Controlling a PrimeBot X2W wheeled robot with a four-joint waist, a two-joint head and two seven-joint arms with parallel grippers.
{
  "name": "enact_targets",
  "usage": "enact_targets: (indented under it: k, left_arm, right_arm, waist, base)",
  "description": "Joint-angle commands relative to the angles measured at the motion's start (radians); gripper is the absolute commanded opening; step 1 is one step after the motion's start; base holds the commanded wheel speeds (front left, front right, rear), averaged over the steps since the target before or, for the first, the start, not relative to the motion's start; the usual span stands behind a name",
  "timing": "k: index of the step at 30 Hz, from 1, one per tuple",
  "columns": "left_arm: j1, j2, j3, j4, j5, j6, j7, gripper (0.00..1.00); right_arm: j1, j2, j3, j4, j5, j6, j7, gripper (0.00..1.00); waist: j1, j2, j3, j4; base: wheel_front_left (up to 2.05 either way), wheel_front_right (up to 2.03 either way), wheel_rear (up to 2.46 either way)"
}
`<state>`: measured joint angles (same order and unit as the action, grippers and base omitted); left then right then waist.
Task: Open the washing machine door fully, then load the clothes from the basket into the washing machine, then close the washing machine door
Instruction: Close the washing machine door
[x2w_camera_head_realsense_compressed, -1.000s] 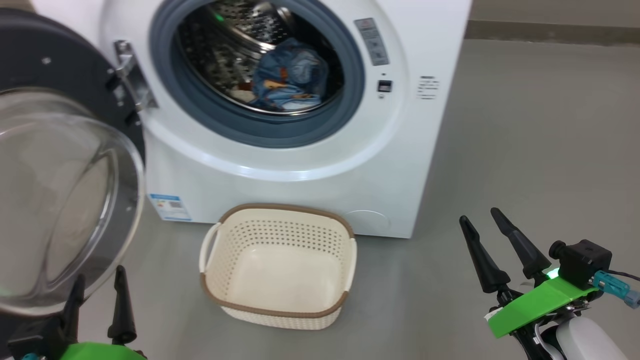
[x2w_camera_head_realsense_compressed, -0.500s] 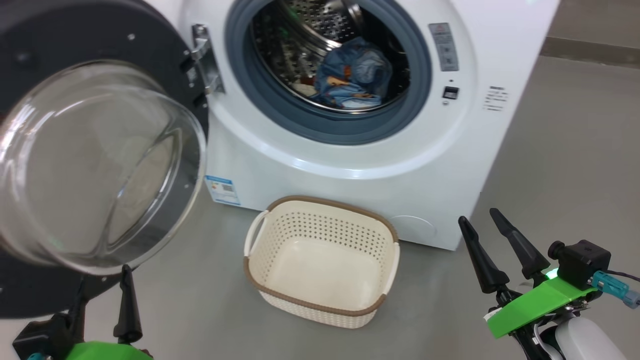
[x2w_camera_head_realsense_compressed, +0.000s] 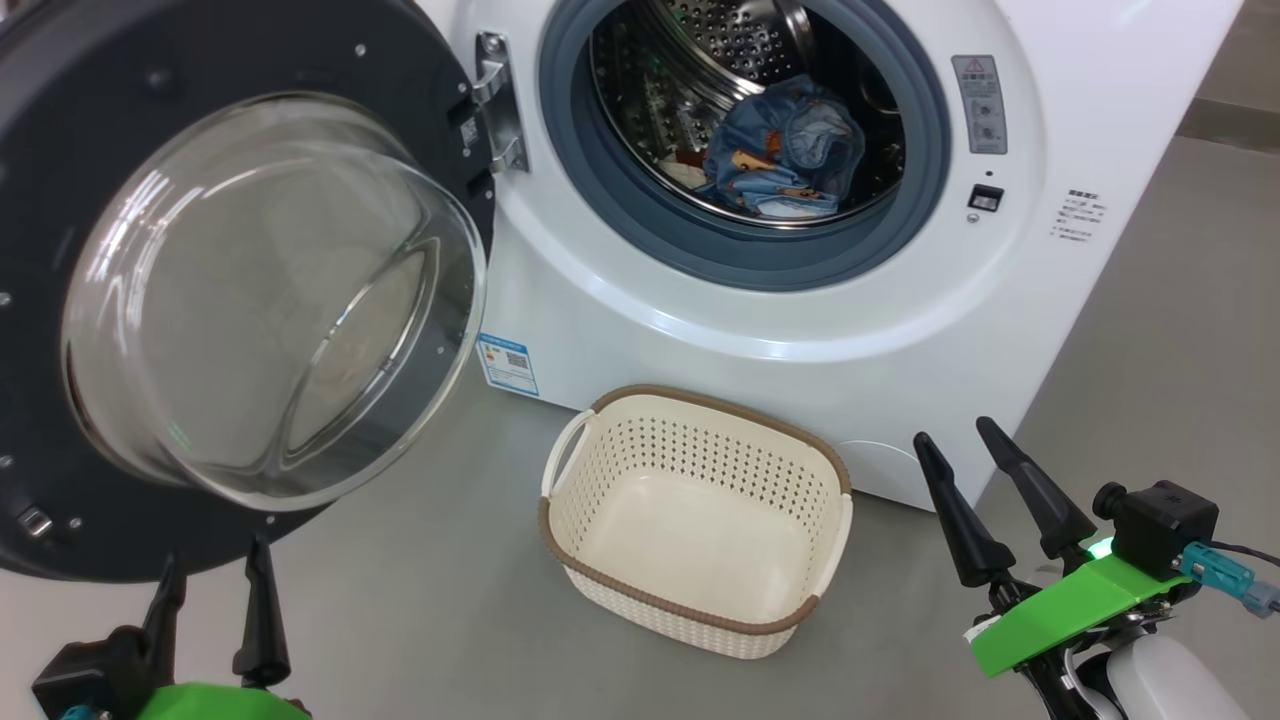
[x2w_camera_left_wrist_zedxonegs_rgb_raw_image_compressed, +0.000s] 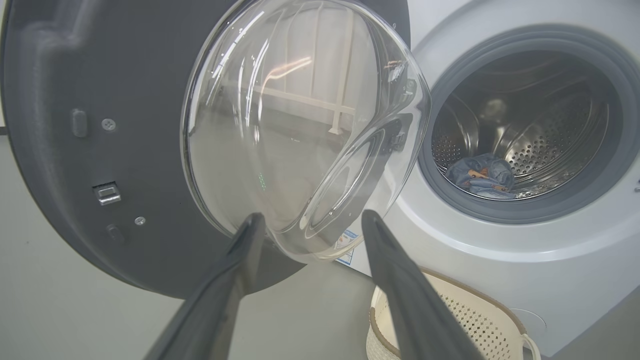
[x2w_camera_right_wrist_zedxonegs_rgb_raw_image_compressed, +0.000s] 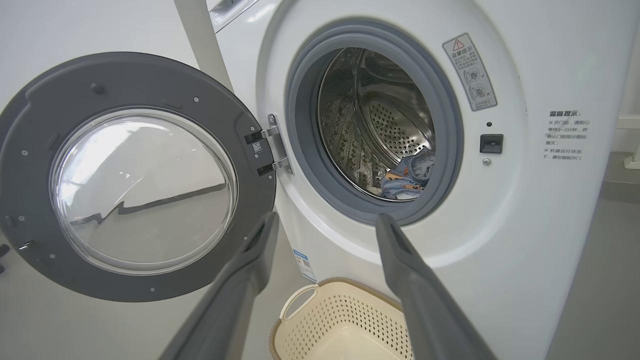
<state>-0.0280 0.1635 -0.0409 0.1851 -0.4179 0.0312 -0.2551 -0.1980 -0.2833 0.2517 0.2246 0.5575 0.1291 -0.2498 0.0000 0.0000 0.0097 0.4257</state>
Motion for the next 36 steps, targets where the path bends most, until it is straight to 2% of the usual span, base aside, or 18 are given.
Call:
enact_targets:
  k: [1, 35, 36]
  left_arm:
    - [-0.043, 0.021, 0.032, -0.025, -0.011, 0.005, -0.001, 1.0]
    - [-0.057, 0.047, 0.022, -0.029, -0.028, 0.009, 0.003, 1.0]
    - [-0.057, 0.048, 0.022, -0.031, -0.029, 0.009, 0.004, 0.83]
  right_arm:
    - [0.001, -0.003, 0.021, -0.021, 0.001, 0.002, -0.012, 1.0]
    - [-0.002, -0.005, 0.026, -0.02, 0.008, 0.002, -0.012, 1.0]
    - [-0.002, -0.005, 0.027, -0.02, 0.008, 0.002, -0.012, 1.0]
  waist:
    - [0.0, 0.0, -0.001, 0.008]
    - [0.0, 0.0, 0.007, 0.027]
    - [0.0, 0.0, 0.008, 0.026]
  base:
    - [0.0, 0.0, 0.0]
    - [0.0, 0.0, 0.0]
    - [0.0, 0.0, 0.0]
